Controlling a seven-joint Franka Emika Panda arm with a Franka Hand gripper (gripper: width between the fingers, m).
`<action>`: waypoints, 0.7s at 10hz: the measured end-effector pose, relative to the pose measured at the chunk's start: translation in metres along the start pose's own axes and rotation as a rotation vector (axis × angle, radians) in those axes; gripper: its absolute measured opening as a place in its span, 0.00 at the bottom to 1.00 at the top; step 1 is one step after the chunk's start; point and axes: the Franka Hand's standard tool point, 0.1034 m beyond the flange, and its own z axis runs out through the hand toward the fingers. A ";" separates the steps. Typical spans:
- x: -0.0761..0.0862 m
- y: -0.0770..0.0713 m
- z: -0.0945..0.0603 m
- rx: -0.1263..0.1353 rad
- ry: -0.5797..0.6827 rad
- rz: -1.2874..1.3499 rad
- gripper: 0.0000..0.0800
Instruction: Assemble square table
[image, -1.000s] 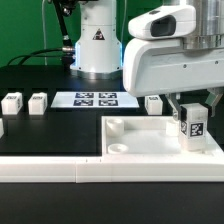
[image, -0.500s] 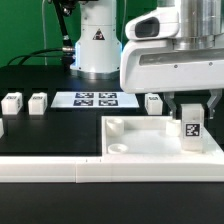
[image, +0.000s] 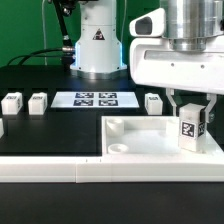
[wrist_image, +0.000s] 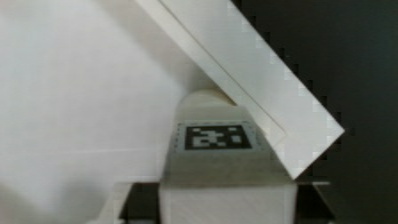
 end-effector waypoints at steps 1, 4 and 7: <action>0.000 0.000 0.000 0.000 0.001 0.107 0.36; -0.001 0.001 0.000 -0.004 -0.003 0.384 0.36; -0.001 0.001 0.000 -0.001 -0.010 0.406 0.37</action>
Offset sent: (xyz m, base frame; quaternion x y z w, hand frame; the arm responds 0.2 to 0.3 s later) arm -0.0021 -0.0081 -0.0009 -0.0367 0.0028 0.2069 0.9777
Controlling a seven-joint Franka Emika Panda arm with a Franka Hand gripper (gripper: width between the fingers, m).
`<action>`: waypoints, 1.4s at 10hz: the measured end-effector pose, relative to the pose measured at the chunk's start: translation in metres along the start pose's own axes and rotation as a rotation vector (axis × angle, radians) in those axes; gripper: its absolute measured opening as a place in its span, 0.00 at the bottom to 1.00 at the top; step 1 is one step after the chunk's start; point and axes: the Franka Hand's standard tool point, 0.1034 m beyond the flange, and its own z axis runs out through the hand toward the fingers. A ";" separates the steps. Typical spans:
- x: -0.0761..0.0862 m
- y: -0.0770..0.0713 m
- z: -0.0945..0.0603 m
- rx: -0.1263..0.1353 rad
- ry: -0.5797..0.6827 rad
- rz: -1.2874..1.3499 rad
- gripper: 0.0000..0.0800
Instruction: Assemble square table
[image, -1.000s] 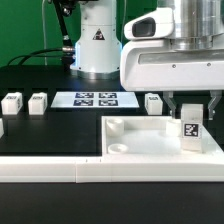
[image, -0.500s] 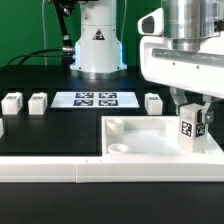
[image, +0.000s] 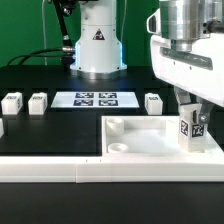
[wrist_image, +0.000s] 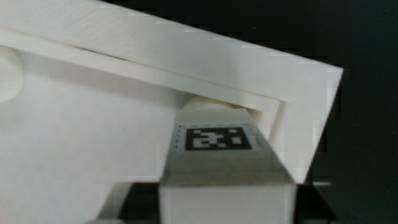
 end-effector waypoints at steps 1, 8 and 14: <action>0.000 0.000 0.000 -0.001 -0.001 -0.058 0.62; 0.001 0.001 0.001 -0.007 -0.002 -0.667 0.81; 0.000 0.001 0.001 -0.017 -0.006 -1.083 0.81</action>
Offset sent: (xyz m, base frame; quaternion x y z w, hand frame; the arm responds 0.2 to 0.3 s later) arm 0.0011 0.0090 -0.0011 -0.0155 -0.0122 -0.2532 0.9672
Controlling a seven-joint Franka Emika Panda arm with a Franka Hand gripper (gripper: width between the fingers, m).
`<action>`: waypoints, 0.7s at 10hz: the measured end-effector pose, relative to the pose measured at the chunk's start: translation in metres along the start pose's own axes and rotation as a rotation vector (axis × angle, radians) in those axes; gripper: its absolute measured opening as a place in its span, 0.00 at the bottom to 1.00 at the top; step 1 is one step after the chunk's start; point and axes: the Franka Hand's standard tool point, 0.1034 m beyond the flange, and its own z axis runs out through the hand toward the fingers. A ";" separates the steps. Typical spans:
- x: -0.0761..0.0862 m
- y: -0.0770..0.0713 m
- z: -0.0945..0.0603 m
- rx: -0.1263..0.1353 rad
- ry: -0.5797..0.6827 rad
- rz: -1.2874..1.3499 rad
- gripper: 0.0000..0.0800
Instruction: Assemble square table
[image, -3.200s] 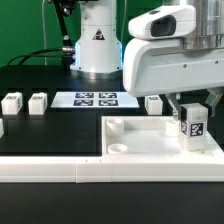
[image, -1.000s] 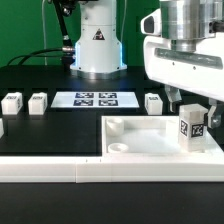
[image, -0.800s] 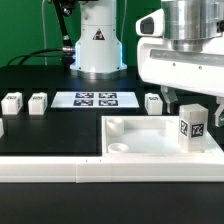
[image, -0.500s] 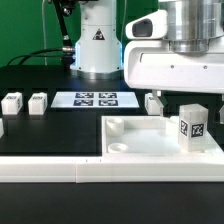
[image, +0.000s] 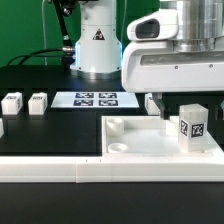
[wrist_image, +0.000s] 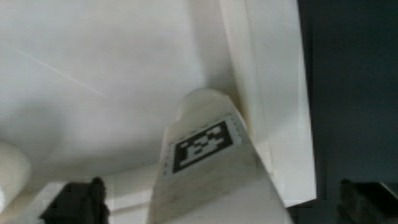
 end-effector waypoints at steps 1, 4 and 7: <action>0.000 0.001 0.000 0.000 0.004 -0.070 0.81; 0.000 0.001 0.001 -0.003 0.004 -0.231 0.81; 0.000 0.002 0.001 -0.004 0.003 -0.249 0.47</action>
Offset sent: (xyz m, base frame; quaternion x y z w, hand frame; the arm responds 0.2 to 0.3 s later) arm 0.0033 0.0048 0.0027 0.0022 0.0020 -0.1821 0.9833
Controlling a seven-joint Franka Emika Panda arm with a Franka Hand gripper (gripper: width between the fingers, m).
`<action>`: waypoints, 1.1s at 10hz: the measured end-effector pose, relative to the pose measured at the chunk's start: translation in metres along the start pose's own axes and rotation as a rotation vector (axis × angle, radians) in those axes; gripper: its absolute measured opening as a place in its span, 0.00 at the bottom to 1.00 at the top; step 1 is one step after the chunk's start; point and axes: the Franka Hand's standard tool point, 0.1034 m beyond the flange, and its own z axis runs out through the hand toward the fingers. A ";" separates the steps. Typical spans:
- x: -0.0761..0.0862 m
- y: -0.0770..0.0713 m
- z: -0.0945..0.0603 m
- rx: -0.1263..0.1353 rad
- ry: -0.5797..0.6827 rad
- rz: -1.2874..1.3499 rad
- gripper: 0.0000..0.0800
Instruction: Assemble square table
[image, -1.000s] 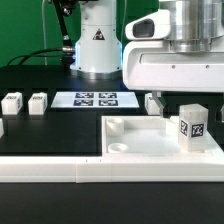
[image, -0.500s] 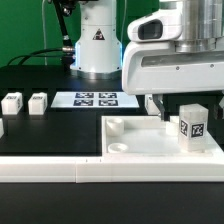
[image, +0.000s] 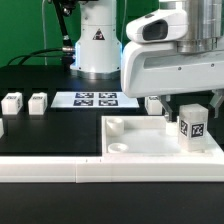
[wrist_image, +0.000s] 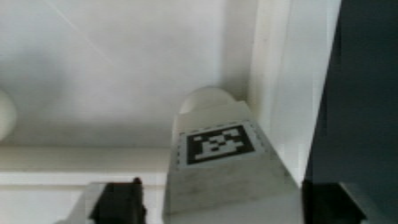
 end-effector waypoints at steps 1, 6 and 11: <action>0.000 0.000 0.000 0.000 0.000 0.000 0.36; 0.000 0.000 0.000 0.003 0.000 0.149 0.36; 0.000 -0.002 0.001 0.023 0.023 0.758 0.36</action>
Offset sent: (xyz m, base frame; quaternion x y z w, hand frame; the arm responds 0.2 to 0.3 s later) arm 0.0000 0.0000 0.0000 0.0000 0.0000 0.0000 1.0000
